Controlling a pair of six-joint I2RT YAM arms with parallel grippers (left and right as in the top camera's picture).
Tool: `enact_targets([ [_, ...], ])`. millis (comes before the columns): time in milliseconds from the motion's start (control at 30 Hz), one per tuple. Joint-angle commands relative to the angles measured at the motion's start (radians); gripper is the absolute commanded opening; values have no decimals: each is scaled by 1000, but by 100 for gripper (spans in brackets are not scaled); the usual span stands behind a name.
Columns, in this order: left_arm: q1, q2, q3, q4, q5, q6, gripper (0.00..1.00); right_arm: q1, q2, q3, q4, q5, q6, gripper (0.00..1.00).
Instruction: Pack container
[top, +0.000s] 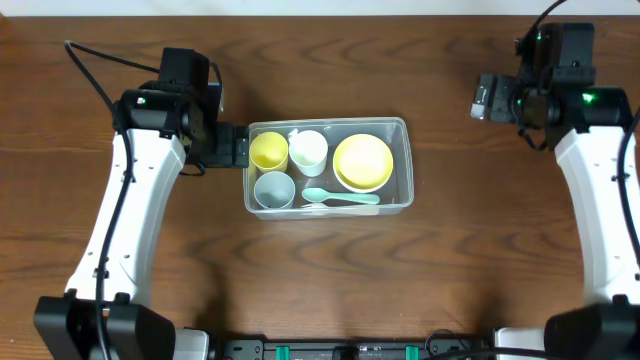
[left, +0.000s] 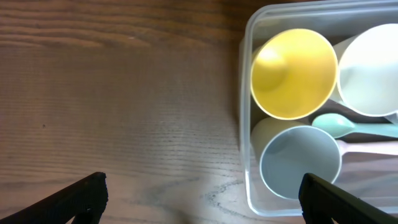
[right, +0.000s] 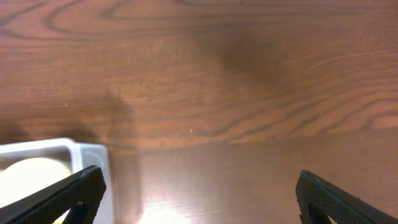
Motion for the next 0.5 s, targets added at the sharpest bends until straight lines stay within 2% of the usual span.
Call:
enact_targets([
  [0, 2, -67, -2, 4, 55, 16, 98, 2, -109, -6, -26, 4, 2, 99],
  [233, -2, -312, -58, 32, 62, 35, 98, 27, -361, -153, -49, 52, 53, 99],
  [467, -2, -761, -337, 108, 62, 34, 98, 93, -723, -496, -24, 79, 78, 99],
])
